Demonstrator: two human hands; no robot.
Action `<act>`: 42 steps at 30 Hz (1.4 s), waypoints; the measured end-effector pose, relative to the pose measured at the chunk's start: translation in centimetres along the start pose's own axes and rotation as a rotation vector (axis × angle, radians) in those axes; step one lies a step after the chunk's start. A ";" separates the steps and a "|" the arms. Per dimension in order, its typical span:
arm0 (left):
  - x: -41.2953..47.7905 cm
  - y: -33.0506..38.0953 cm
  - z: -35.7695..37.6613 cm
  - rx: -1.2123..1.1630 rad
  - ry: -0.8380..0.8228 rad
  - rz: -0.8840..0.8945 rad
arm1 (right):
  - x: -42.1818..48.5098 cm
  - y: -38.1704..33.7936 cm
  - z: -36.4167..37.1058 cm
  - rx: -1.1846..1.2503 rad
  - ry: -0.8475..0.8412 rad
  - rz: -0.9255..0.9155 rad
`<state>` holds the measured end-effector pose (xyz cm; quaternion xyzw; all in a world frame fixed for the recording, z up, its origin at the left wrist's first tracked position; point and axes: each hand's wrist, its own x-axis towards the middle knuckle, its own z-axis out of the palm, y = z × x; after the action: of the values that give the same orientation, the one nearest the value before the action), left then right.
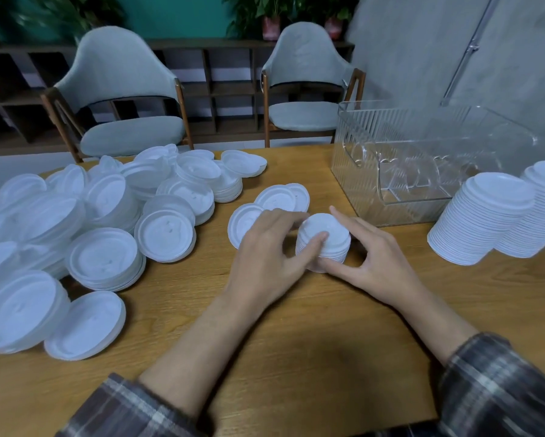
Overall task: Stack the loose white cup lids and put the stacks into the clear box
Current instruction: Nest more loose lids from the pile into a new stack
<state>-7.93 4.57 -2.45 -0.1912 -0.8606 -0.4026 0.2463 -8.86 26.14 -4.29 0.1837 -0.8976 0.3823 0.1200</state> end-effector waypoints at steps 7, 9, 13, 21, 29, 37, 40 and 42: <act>-2.1 -5.2 -4.3 0.187 -0.047 -0.104 | -0.2 -0.7 -0.1 -0.006 -0.010 0.049; -1.5 -5.5 -4.3 0.180 -0.055 -0.144 | -0.3 -1.0 -0.3 -0.003 -0.013 0.067; -1.0 -5.5 -3.6 0.190 -0.079 -0.108 | -0.6 -1.7 0.1 0.000 0.002 0.114; -1.8 -4.1 -4.9 -0.026 0.045 -0.148 | -1.1 -3.9 2.1 0.022 0.050 0.148; -0.2 -1.4 -6.8 -0.655 0.120 -0.444 | -1.2 -4.4 2.4 0.086 0.064 0.122; -0.7 -2.3 -4.5 -0.538 -0.057 -0.523 | -0.9 -4.4 2.5 0.164 -0.012 0.023; -0.9 -1.8 -3.9 -0.447 -0.019 -0.475 | -0.8 -4.6 2.7 0.183 -0.020 0.012; -1.1 -1.1 -3.5 -0.375 0.031 -0.465 | -0.8 -4.7 2.7 0.181 -0.014 -0.001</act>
<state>-6.66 0.95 -1.81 -0.0249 -0.7881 -0.6030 0.1210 -6.38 21.37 -3.42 0.1969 -0.8602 0.4604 0.0969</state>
